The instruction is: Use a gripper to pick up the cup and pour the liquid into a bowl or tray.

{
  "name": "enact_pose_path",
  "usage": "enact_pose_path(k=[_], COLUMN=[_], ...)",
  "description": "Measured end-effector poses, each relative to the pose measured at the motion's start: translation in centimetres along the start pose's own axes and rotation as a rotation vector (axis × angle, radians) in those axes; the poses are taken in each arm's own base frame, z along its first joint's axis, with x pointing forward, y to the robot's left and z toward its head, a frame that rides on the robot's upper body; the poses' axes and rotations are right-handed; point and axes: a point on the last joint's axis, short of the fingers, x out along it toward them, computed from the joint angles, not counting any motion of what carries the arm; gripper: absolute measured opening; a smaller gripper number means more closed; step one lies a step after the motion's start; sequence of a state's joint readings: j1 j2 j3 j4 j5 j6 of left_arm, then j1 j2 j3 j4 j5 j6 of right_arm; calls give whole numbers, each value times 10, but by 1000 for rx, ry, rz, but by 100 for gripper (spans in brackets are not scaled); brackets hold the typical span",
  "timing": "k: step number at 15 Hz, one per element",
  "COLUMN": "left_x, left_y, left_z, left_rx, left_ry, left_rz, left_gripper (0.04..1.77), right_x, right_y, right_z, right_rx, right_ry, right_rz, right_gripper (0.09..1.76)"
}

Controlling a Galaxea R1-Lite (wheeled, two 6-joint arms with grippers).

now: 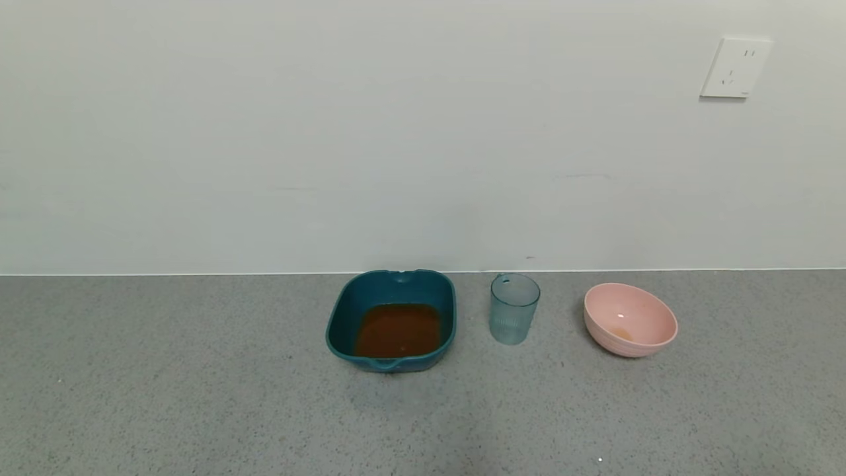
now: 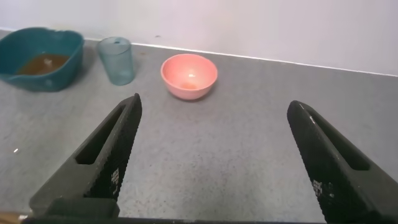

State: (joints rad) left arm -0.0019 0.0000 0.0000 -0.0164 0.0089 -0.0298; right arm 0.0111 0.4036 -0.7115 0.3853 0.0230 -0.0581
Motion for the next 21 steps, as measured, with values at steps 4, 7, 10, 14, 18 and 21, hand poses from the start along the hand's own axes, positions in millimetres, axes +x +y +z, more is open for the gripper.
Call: enact_pose_path(k=[4,7,10,14,18,21], left_x=[0,0,0,0,0,0], left_y=[0,0,0,0,0,0], left_z=[0,0,0,0,0,0], left_rx=[0,0,0,0,0,0], left_ry=[0,0,0,0,0,0], left_rz=[0,0,0,0,0,0], left_gripper=[172,172,172,172,172,172], right_x=[-19,-24,-31,-33,-32,-28], right_y=[5,5,6,6,3,3], right_z=[-20,-21,-13,-11,-20,-35], right_rx=[80,110,106,108,106,106], right_ry=[20,-15,-61,-73,-63,-93], right_rz=[-99,-134,-131,-138,-88,-79], right_gripper=[170,170,170,170,170,170])
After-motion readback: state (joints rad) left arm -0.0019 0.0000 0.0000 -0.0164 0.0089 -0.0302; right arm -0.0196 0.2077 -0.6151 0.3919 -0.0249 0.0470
